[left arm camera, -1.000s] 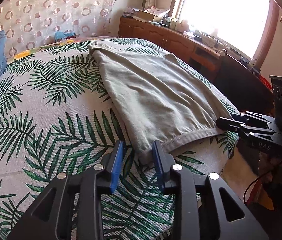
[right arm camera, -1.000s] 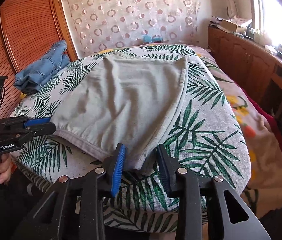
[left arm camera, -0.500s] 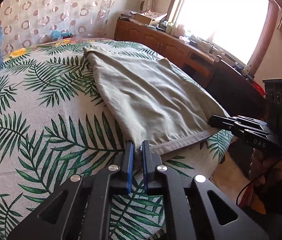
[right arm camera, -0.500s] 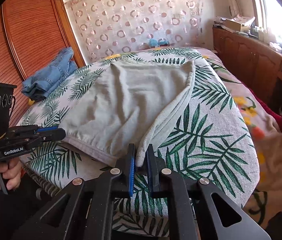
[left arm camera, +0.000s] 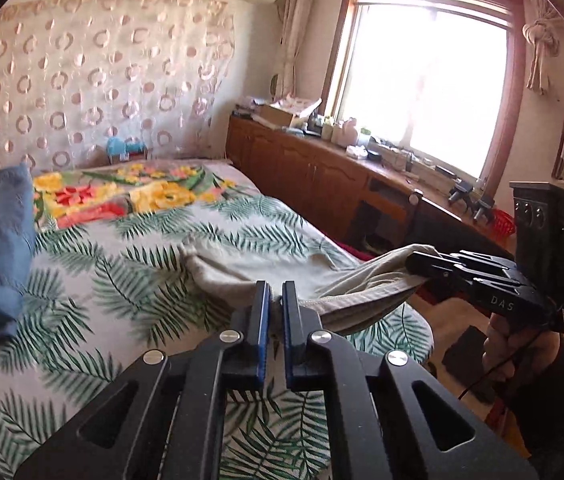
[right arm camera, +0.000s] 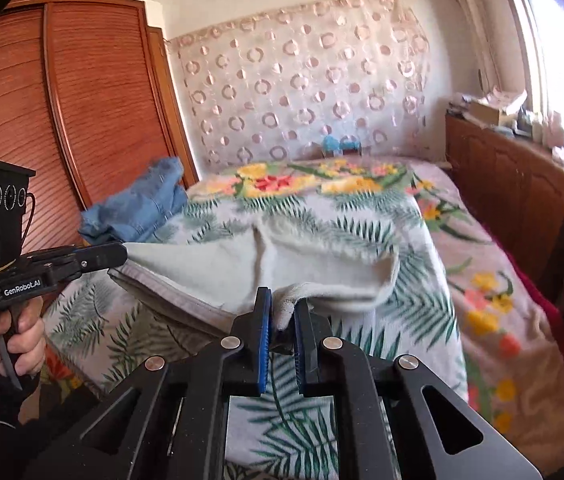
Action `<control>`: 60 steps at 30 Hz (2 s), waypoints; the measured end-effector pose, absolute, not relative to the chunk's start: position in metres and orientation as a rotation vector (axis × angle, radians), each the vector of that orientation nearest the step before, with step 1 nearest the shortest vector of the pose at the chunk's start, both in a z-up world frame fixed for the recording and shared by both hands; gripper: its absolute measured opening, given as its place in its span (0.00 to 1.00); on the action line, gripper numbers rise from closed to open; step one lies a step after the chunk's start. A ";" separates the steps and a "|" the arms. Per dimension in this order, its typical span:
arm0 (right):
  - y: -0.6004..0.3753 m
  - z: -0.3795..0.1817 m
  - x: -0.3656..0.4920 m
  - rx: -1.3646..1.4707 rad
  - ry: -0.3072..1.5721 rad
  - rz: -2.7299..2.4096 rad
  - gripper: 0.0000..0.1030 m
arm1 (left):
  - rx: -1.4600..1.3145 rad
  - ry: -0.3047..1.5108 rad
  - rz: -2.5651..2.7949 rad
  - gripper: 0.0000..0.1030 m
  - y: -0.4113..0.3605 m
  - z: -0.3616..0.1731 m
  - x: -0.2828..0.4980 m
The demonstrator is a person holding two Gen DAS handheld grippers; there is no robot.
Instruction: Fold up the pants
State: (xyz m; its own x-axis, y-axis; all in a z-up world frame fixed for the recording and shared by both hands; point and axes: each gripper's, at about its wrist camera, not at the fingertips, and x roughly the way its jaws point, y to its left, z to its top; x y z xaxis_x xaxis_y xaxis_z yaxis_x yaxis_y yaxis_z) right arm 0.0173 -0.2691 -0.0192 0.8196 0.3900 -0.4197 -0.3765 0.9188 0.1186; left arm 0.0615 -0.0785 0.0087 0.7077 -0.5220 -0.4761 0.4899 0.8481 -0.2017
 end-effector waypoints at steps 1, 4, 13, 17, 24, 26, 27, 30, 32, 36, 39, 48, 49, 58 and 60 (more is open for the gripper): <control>-0.267 -0.011 0.016 0.021 0.436 0.415 0.09 | -0.057 0.531 -0.557 0.06 -0.076 0.015 0.063; -0.258 0.009 0.012 -0.016 0.387 0.427 0.09 | -0.063 0.489 -0.546 0.06 -0.066 0.037 0.065; -0.235 0.069 0.000 -0.093 0.237 0.473 0.09 | -0.005 0.316 -0.489 0.06 -0.047 0.111 0.057; -0.225 0.084 -0.004 -0.115 0.185 0.490 0.09 | -0.007 0.290 -0.461 0.06 -0.034 0.117 0.062; -0.212 0.068 0.042 -0.138 0.230 0.517 0.09 | -0.013 0.362 -0.390 0.06 -0.010 0.078 0.112; -0.208 0.067 0.064 -0.159 0.253 0.514 0.09 | -0.018 0.383 -0.369 0.06 -0.002 0.072 0.135; -0.204 0.071 0.070 -0.168 0.261 0.512 0.09 | -0.018 0.389 -0.357 0.06 0.002 0.072 0.148; -0.188 0.089 0.102 -0.185 0.273 0.499 0.09 | -0.012 0.369 -0.321 0.06 0.011 0.090 0.176; -0.175 0.105 0.124 -0.198 0.257 0.488 0.09 | 0.001 0.343 -0.307 0.06 0.014 0.109 0.192; -0.151 0.138 0.167 -0.208 0.199 0.465 0.09 | 0.046 0.310 -0.290 0.06 0.014 0.133 0.213; -0.141 0.148 0.186 -0.222 0.164 0.446 0.09 | 0.062 0.323 -0.273 0.06 0.018 0.123 0.220; -0.132 0.059 0.196 -0.232 0.411 0.509 0.09 | 0.048 0.529 -0.298 0.06 0.016 0.006 0.171; -0.131 0.051 0.189 -0.234 0.433 0.515 0.09 | 0.047 0.539 -0.302 0.06 0.015 0.001 0.163; -0.128 0.031 0.150 -0.242 0.549 0.528 0.09 | 0.026 0.607 -0.332 0.06 0.007 -0.021 0.122; -0.129 0.035 0.139 -0.234 0.559 0.523 0.09 | 0.026 0.616 -0.337 0.06 0.004 -0.025 0.112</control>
